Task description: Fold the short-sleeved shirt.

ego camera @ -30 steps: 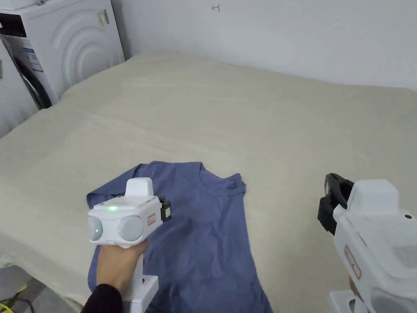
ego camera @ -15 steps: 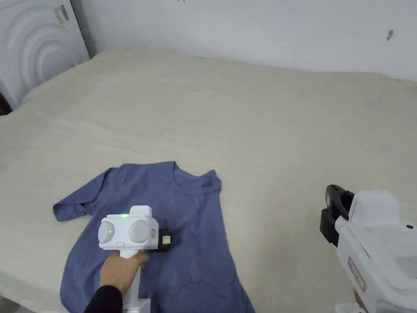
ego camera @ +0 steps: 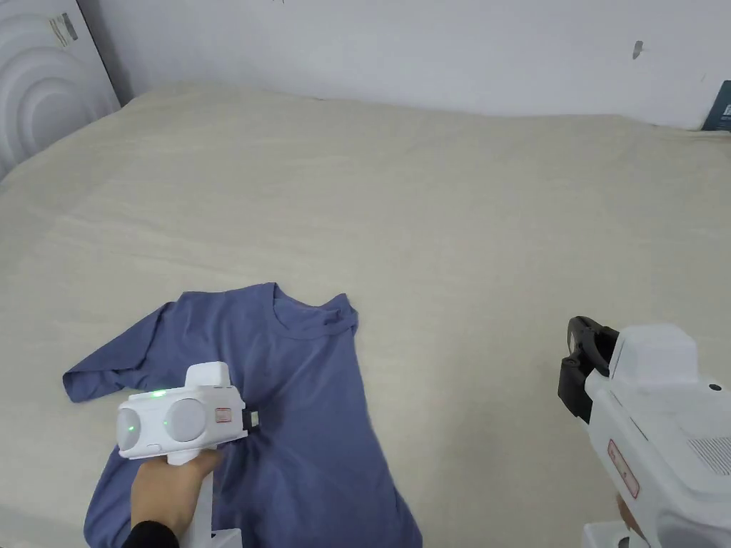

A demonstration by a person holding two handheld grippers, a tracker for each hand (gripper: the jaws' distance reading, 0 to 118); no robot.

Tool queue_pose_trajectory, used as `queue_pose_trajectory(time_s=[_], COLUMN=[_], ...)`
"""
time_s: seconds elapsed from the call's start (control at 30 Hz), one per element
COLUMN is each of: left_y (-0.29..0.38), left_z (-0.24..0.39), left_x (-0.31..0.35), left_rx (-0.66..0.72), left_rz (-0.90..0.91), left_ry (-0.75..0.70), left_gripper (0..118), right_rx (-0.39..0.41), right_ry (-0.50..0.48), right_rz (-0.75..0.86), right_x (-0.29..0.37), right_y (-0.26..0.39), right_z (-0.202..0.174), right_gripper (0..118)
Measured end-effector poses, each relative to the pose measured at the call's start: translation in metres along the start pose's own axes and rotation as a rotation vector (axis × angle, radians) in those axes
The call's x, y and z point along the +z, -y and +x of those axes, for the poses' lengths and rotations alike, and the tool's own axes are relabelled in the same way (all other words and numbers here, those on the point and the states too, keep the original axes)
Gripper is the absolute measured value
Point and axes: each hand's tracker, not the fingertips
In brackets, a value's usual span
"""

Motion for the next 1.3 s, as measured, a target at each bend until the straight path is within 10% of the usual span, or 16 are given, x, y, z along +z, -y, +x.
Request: queue_pose_trajectory(time_s=[0.3,1.3], left_y=[-0.008,-0.092], left_z=[0.019,0.363], left_x=[0.047,0.182], left_rx=[0.123,-0.468], left_rz=[0.084,0.302], left_ry=[0.298,0.771], left_gripper=[0,0], right_rx=[-0.042,-0.094], right_ry=[0.046,0.318], right_rz=[0.023,0.131], right_x=[0.022,0.127], right_y=[-0.001,-0.011], right_z=[0.026,0.133], right_gripper=[0,0])
